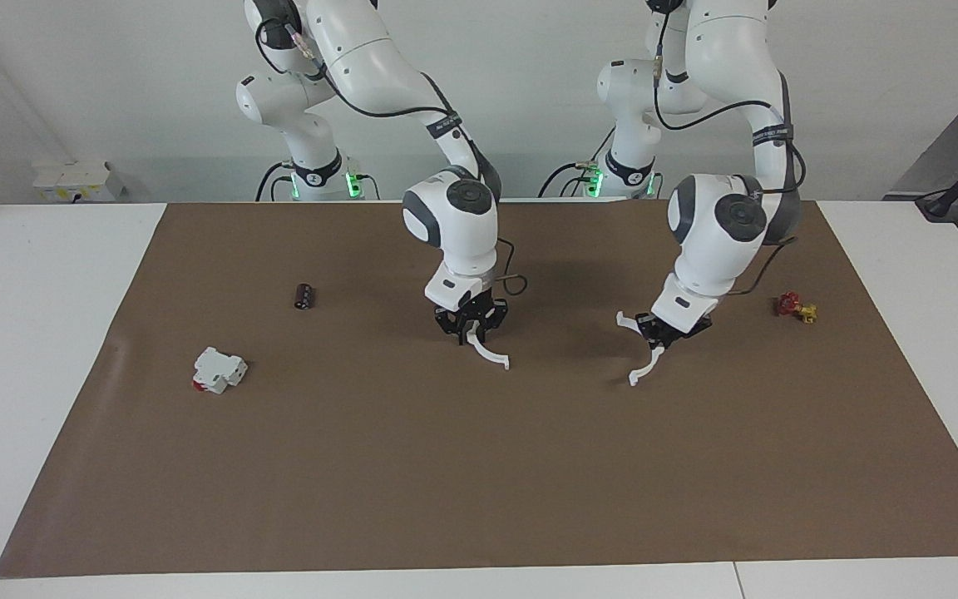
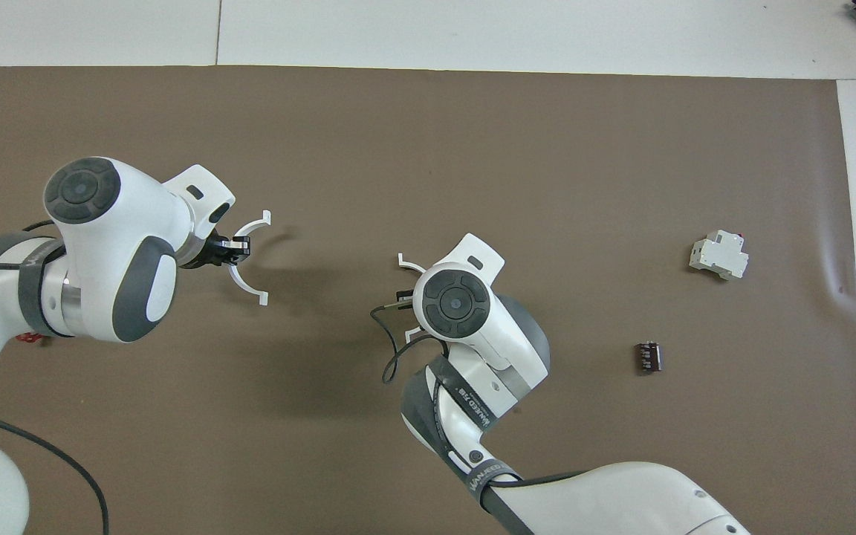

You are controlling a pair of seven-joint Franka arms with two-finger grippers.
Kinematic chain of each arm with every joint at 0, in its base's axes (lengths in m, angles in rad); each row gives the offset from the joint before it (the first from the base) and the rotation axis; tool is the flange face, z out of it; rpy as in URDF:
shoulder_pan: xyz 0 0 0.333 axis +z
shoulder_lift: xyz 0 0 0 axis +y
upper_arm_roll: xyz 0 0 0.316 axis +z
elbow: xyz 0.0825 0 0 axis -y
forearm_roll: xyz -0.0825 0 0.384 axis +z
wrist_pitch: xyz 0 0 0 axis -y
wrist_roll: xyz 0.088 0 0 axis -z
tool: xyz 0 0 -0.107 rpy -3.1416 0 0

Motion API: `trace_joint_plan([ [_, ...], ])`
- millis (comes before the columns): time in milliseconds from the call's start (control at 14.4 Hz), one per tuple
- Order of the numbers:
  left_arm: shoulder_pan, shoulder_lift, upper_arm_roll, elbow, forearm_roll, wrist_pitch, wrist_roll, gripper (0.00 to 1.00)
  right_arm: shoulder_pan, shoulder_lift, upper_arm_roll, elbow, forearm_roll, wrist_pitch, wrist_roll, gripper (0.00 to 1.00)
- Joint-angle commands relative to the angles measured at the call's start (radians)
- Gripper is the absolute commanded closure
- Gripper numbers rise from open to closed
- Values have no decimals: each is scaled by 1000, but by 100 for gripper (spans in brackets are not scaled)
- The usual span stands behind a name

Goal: Assemble drain pipe with both arms
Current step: 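Carry both white clamp halves toward the table center, facing each other, then press the clamp halves together into a ring with both grippers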

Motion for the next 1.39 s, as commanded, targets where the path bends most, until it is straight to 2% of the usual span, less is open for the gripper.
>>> trace_joint_plan([
  [0, -76, 43, 17, 61, -6, -23, -99, 100, -14, -8, -1, 4, -35, 19, 30, 0],
  [348, -199, 86, 17, 102, -6, -22, -283, 100, -146, -161, -1, 9, -18, -88, 24, 0],
  [697, -303, 97, 17, 69, -1, -8, -395, 100, -284, -290, -1, 17, -18, -230, -64, 0],
  [1115, -340, 82, 17, 15, 15, 6, -428, 100, -433, -419, -9, 106, -13, -467, -171, 0],
  [1324, -351, 80, 17, 15, 15, 6, -434, 100, -503, -464, -18, 113, 63, -557, -268, 0],
])
